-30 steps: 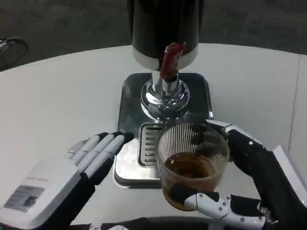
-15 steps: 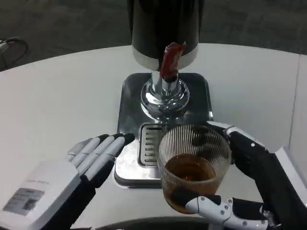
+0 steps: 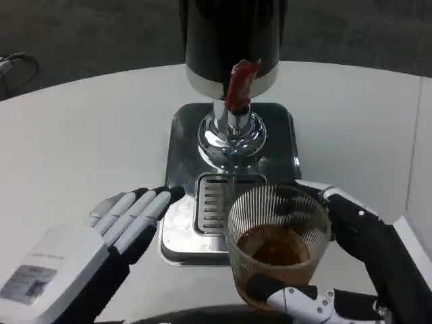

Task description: Grasp the cup under the faucet to collect the drink, then remove the cup.

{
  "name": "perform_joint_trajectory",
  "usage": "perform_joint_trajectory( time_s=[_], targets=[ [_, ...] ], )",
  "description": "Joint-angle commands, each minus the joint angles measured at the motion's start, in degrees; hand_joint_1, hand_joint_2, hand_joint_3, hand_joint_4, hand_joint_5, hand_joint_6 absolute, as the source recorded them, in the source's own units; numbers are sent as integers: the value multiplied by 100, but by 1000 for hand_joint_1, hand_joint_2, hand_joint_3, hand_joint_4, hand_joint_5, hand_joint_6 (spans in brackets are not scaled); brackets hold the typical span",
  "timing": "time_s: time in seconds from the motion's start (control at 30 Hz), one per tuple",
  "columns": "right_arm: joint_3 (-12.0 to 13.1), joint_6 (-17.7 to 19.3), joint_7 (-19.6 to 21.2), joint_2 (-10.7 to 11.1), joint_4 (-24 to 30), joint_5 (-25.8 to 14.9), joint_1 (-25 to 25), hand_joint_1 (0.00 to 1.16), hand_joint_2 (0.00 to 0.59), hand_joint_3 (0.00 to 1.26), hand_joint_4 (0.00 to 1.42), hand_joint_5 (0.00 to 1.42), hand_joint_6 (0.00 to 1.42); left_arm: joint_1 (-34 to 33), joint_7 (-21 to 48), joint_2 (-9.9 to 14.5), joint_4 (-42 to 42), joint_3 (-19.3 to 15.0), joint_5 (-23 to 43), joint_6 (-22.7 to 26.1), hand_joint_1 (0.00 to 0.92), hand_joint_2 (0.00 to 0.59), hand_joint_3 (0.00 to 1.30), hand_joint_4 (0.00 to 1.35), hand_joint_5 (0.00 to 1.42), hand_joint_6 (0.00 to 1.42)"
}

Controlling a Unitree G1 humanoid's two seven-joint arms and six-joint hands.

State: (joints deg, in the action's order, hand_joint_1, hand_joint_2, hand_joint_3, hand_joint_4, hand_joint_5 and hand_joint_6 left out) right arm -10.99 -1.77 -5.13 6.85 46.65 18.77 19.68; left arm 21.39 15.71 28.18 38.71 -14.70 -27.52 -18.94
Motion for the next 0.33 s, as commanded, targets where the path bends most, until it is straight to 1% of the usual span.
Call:
perform_joint_trajectory(
  time_s=[0.03, 0.33],
  targets=[
    [-1, 119, -7, -22, 249, -109, -6, 886, 205, 731, 848, 891, 470, 68, 69, 10, 59, -41, 51, 40, 0, 88, 27, 0, 0, 12],
    [19, 105, 6, -26, 193, -98, -104, 889, 204, 737, 849, 902, 470, 53, 72, 13, 61, -41, 60, 59, 0, 88, 27, 0, 0, 12]
  ],
)
